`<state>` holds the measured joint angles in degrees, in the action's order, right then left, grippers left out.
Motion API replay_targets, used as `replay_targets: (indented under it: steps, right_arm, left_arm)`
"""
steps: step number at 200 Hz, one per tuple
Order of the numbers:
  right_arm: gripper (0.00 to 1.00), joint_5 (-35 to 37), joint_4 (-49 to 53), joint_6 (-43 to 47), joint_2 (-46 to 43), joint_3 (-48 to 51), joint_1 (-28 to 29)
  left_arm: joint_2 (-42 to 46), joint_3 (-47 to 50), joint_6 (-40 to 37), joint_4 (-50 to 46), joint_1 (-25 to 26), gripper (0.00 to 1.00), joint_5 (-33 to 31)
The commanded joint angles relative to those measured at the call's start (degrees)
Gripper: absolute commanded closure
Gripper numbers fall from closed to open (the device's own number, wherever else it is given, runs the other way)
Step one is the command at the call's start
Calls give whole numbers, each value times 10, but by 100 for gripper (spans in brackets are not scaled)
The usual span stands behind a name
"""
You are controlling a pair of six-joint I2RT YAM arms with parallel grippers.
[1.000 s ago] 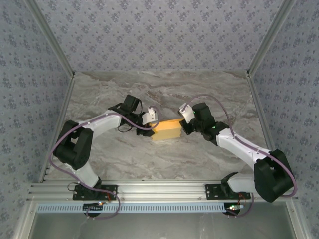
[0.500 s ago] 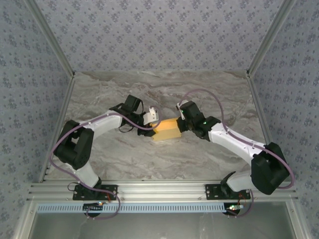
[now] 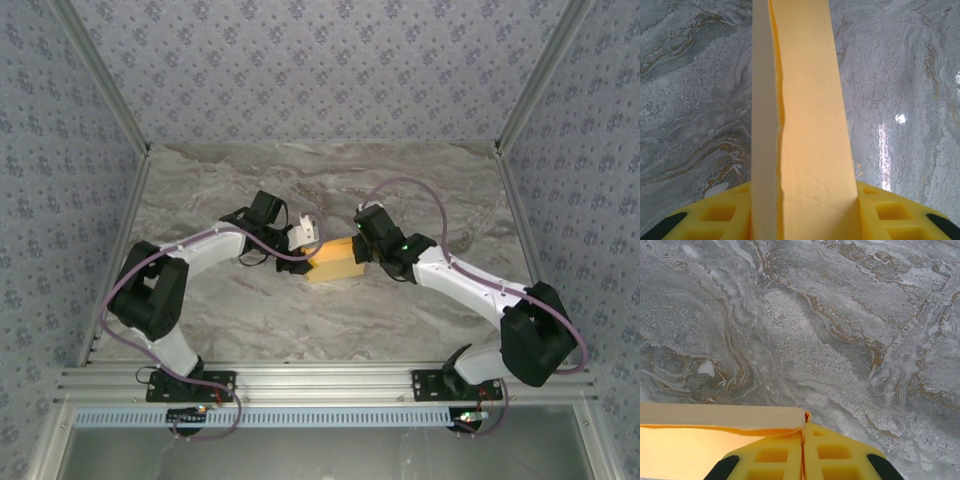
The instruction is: Fold the paper box
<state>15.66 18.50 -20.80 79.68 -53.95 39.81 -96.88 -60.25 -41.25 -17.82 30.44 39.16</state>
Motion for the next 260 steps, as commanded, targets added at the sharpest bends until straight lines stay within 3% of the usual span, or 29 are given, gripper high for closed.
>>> replay_targets:
  steps: [1, 84, 180, 260]
  right_arm:
    - [91, 12, 19, -19, 7, 4, 7]
    - [93, 28, -4, -14, -14, 44, 12]
    - [94, 33, -29, -87, -35, 83, 27]
    - [94, 59, -56, -64, -33, 106, 35]
  left_arm:
    - [-9, -9, 4, -16, 5, 62, -24]
    - [-11, -11, 8, -16, 6, 62, -30]
    - [-15, -12, 16, -11, 7, 62, -40]
    - [-10, -14, 21, -9, 8, 61, -39]
